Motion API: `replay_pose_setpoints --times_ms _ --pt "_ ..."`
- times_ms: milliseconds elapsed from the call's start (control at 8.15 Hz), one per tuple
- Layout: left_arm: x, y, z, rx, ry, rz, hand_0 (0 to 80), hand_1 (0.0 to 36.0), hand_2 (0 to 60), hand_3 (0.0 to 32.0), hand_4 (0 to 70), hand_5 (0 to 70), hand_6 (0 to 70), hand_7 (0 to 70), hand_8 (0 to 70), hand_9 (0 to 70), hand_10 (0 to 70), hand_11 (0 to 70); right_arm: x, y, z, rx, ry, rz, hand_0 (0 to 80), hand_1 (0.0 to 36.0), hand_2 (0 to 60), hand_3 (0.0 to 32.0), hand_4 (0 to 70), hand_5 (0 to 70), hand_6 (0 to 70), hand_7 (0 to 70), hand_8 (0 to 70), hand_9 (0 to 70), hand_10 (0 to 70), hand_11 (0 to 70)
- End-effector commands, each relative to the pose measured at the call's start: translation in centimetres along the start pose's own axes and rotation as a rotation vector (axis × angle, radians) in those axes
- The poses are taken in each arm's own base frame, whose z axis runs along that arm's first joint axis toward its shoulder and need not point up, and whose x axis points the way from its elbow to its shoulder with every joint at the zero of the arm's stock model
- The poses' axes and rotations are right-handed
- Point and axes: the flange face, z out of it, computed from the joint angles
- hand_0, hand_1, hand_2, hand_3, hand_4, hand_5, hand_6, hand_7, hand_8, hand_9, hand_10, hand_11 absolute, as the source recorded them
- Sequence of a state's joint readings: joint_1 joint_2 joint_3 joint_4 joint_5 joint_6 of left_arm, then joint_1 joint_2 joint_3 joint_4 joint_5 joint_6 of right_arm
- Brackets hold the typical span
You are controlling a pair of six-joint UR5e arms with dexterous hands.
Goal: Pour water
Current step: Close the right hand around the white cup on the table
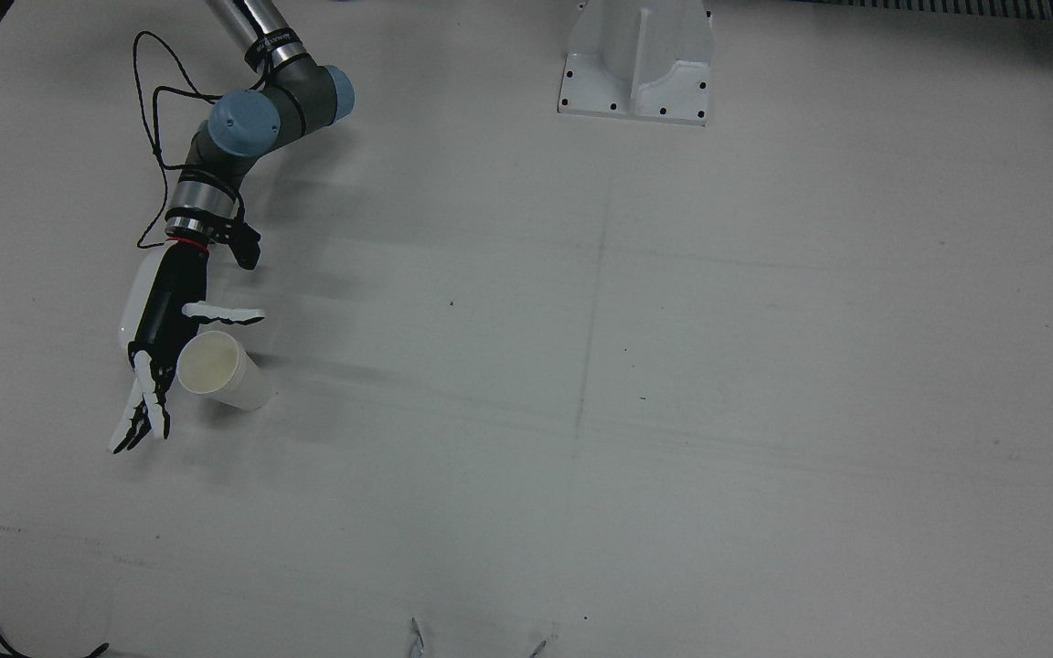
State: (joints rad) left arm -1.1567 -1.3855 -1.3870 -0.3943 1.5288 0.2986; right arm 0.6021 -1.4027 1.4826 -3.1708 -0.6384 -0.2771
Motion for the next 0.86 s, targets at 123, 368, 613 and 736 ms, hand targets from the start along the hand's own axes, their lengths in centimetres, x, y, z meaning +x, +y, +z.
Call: replay_pose_setpoints --times_ms 123,368,613,736 --pt "0.0 0.0 0.1 0.001 0.001 0.001 51.3 36.0 60.0 0.0 16.4 70.0 0.0 14.6 0.0 1.5 5.0 10.0 2.1 -0.7 0.3 0.014 0.019 -0.025 52.3 13.6 0.0 0.0 7.8 3.2 0.0 0.0 1.6 1.9 0.0 0.0" --pt "0.0 0.0 0.1 0.001 0.001 0.001 51.1 36.0 60.0 0.0 16.1 70.0 0.0 14.4 0.0 1.4 5.0 10.0 2.5 -0.2 0.4 0.009 0.024 -0.021 52.8 14.2 0.0 0.0 8.3 3.8 0.0 0.0 1.5 1.9 0.0 0.0" --pt "0.0 0.0 0.1 0.001 0.001 0.001 51.2 36.0 60.0 0.0 16.2 70.0 0.0 14.5 0.0 1.5 5.0 10.1 2.9 0.1 0.2 0.006 0.031 -0.023 54.9 16.1 0.0 0.0 11.1 6.7 0.0 0.0 2.3 3.0 0.0 0.0" --pt "0.0 0.0 0.1 0.001 0.001 0.002 51.2 36.0 60.0 0.0 16.3 70.0 0.0 14.6 0.0 1.5 5.0 10.1 3.1 0.1 0.1 0.006 0.034 -0.024 61.8 23.2 3.8 0.0 13.7 15.4 0.6 7.9 4.7 7.3 0.0 0.9"
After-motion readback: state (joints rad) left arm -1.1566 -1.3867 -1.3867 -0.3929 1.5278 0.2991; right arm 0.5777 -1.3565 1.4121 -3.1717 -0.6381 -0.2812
